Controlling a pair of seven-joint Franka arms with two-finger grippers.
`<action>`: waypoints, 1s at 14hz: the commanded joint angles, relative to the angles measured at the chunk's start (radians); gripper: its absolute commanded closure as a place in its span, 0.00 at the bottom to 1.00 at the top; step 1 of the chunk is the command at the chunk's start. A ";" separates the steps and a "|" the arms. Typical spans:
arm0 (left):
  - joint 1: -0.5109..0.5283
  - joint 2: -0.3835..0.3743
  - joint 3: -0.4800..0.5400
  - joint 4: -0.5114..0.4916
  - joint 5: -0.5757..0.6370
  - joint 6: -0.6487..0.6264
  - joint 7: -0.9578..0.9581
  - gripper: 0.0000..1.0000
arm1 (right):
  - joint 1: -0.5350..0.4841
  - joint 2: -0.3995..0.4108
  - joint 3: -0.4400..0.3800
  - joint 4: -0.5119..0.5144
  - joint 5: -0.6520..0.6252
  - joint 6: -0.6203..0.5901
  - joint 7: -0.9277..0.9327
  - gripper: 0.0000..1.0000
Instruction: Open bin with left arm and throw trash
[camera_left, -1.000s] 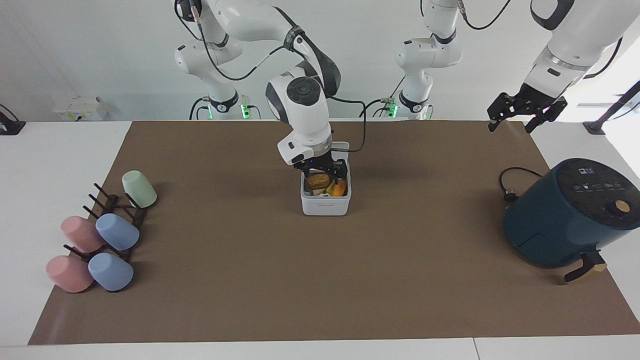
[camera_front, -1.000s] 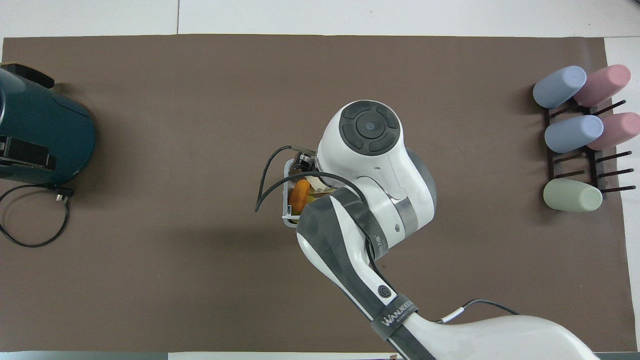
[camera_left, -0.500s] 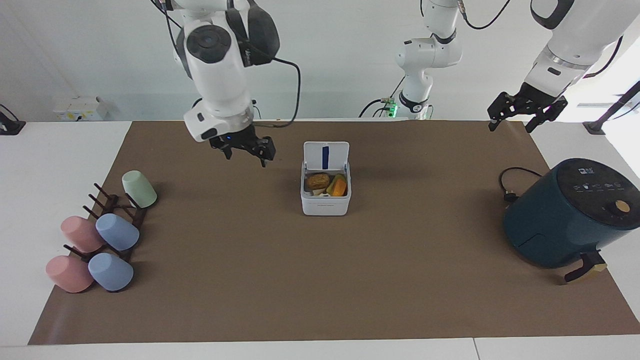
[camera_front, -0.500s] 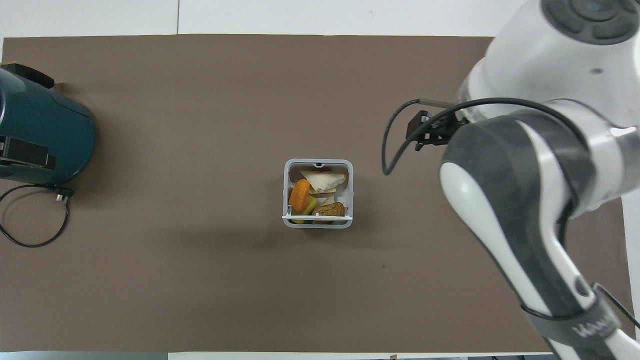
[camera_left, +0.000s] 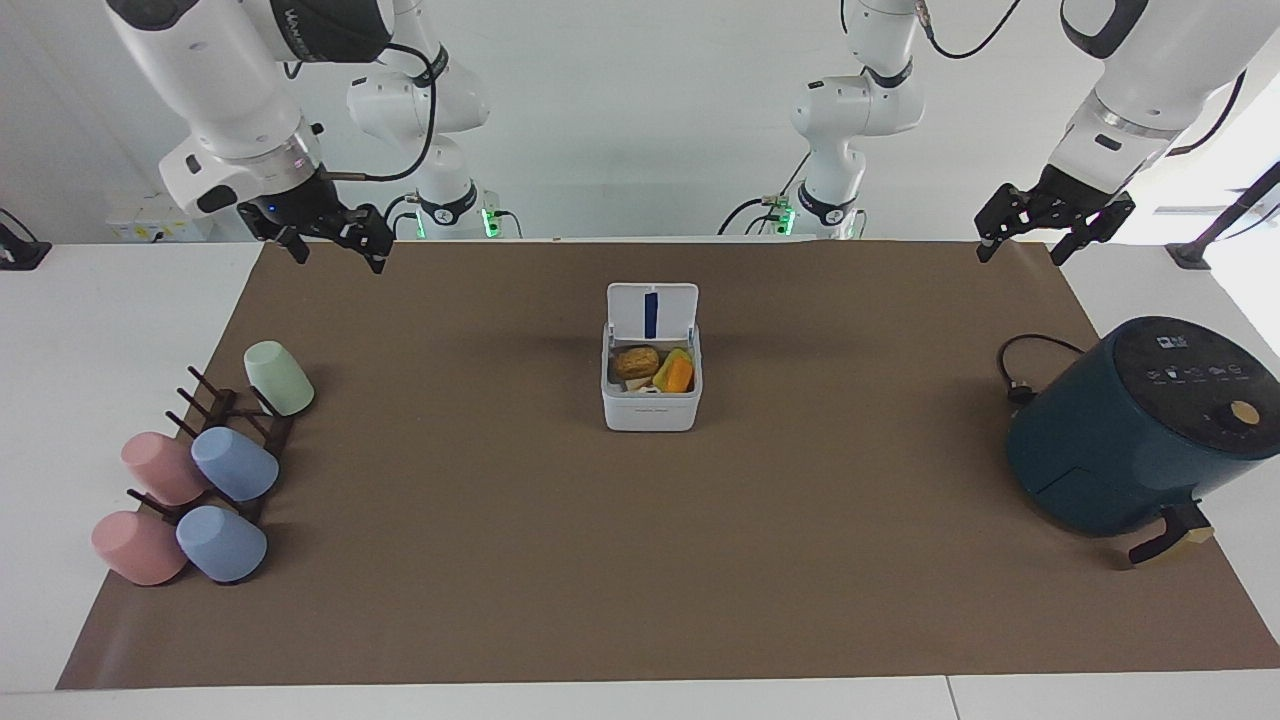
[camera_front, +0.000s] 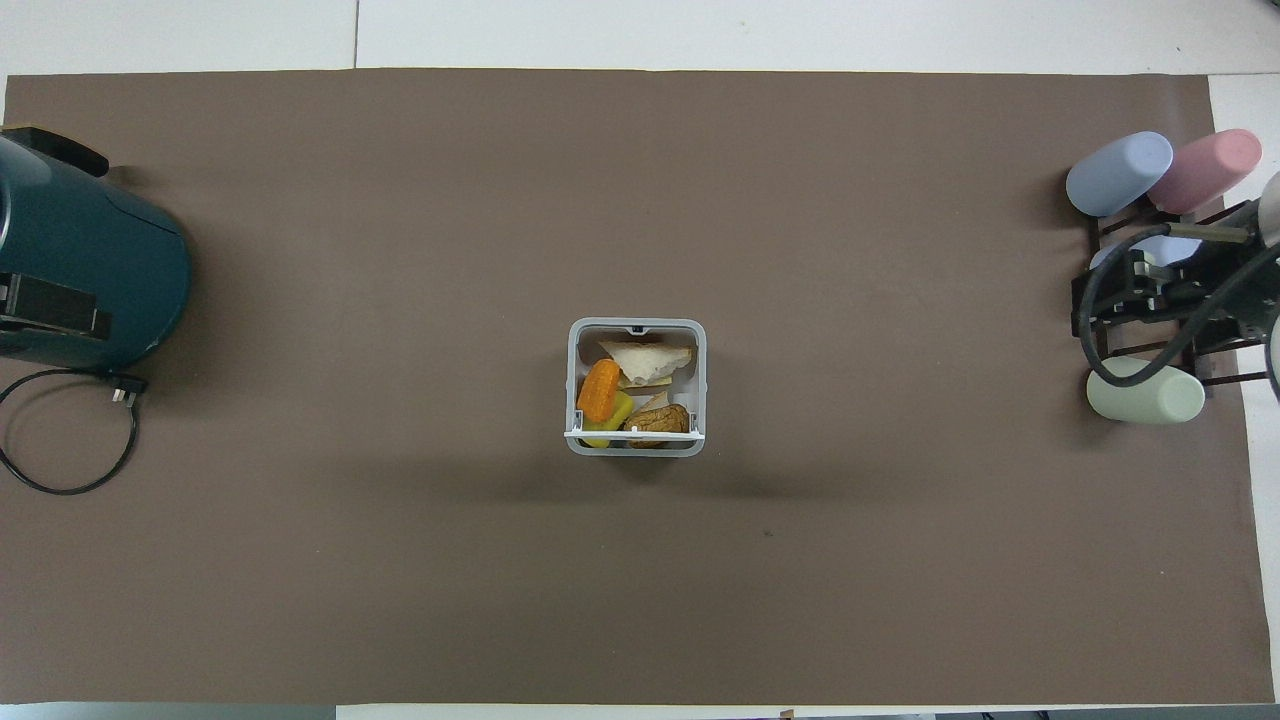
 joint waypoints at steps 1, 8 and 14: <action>-0.003 -0.031 -0.001 -0.037 0.016 0.016 -0.010 0.00 | -0.063 -0.091 0.036 -0.148 -0.023 0.098 -0.068 0.00; -0.003 -0.031 -0.001 -0.037 0.016 0.016 -0.010 0.00 | -0.124 -0.059 0.060 -0.111 -0.015 0.140 -0.080 0.00; -0.003 -0.031 -0.001 -0.039 0.016 0.019 -0.010 0.00 | -0.120 -0.027 0.047 -0.102 -0.011 0.129 -0.083 0.00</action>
